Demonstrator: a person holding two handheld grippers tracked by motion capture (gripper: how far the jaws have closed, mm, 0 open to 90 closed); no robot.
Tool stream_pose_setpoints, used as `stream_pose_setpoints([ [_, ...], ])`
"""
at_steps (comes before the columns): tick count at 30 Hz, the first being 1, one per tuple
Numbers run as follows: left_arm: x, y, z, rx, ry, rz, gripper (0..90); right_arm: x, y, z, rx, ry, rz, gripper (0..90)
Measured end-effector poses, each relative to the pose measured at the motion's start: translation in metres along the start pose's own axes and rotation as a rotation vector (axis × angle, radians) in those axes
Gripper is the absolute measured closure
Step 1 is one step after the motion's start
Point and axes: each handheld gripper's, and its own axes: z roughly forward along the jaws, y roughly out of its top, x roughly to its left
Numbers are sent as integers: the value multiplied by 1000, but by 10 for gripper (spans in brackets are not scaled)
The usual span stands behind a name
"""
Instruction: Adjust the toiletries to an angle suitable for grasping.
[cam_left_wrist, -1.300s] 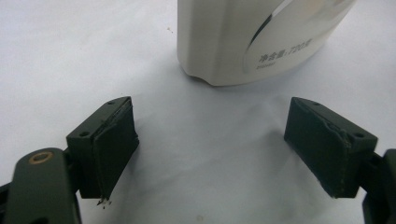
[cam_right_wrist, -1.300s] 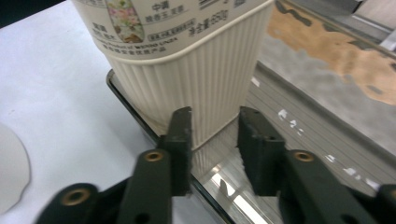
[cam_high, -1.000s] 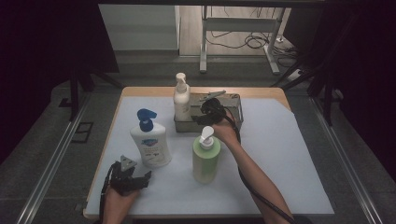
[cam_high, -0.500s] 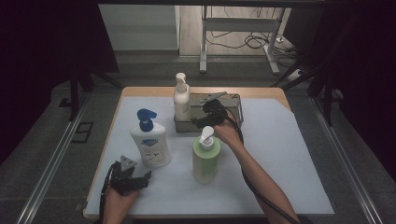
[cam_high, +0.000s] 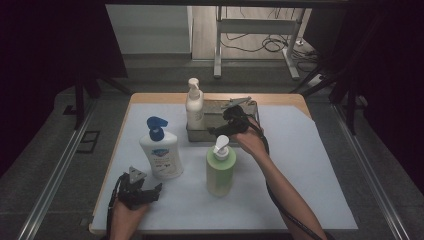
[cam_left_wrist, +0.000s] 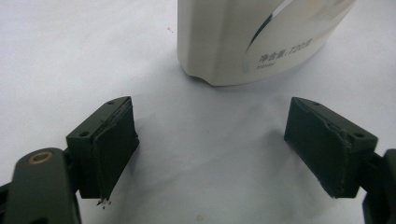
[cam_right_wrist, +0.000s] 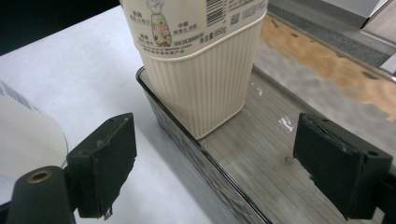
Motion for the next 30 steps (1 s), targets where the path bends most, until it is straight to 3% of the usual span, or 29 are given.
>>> stream_pose_setpoints([
  [4,0,0,0,0,0,0,166,-3,-1,-7,-7,-15,-18,135],
  [10,0,0,0,0,1,0,166,-7,-6,-15,-20,-1,-34,111],
  [26,0,0,0,1,1,0,166,-13,-22,-44,-77,3,-26,52],
  [30,0,0,0,0,2,0,166,-14,-26,-53,-93,13,8,40],
])
